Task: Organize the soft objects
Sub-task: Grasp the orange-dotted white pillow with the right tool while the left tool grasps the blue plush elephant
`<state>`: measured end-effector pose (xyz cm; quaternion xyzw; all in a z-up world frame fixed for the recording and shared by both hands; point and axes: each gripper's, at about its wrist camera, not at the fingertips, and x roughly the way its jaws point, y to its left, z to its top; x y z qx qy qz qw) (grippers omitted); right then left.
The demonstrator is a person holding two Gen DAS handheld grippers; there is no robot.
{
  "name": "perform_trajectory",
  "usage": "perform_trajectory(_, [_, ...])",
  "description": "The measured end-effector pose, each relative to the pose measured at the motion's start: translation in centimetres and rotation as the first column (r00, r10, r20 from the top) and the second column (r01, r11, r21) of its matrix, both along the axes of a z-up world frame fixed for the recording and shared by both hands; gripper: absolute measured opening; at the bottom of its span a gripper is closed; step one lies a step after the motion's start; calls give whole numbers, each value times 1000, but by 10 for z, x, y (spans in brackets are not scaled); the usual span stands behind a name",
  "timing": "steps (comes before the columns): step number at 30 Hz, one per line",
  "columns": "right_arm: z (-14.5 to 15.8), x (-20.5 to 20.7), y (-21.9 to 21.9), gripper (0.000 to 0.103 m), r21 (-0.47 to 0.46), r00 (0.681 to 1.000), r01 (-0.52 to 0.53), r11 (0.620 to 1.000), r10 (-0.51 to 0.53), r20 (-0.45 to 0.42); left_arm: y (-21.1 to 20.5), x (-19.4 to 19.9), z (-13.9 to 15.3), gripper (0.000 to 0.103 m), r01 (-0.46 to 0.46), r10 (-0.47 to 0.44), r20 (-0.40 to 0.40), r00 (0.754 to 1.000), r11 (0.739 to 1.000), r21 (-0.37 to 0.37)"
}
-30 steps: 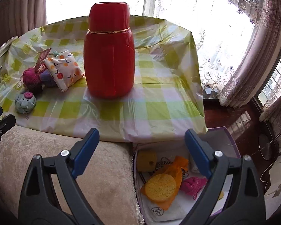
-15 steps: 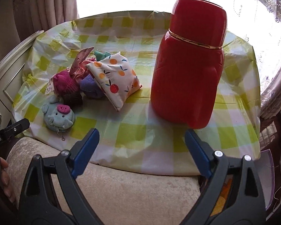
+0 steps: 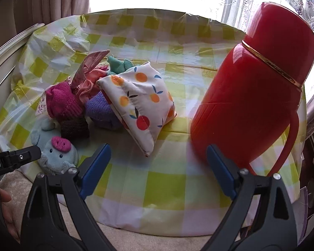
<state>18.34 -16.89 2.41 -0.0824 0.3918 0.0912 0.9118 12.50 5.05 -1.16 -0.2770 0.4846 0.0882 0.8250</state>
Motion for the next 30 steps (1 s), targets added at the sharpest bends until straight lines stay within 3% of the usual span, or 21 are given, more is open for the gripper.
perform_trajectory(14, [-15,49,41,93,-185,995,-5,983,24,96,-9,42,-17,94,25,-22,-92,996,999,37])
perform_trajectory(18, [-26,59,44,93,-221,995,7,975,16,101,-19,48,-18,94,58,-48,-115,992,995,86])
perform_trajectory(20, [-30,64,45,93,-237,994,12,971,14,104,-24,49,-17,87,71,-56,-121,991,990,121])
perform_trajectory(22, [-33,66,45,93,-244,994,15,970,13,111,-31,49,-14,73,91,-74,-117,990,984,152])
perform_trajectory(24, [-36,68,46,83,-227,995,-2,974,25,97,-37,51,-10,66,108,-88,-111,990,975,191])
perform_trajectory(25, [-38,68,46,69,-213,996,-18,977,36,82,-40,51,-8,62,115,-94,-107,990,972,204])
perform_trajectory(28, [-40,67,46,59,-201,996,-28,979,43,74,-43,46,-1,49,102,-84,-87,993,969,226])
perform_trajectory(30, [-38,65,42,56,-171,996,-31,985,44,74,-42,44,2,46,94,-80,-72,994,972,217])
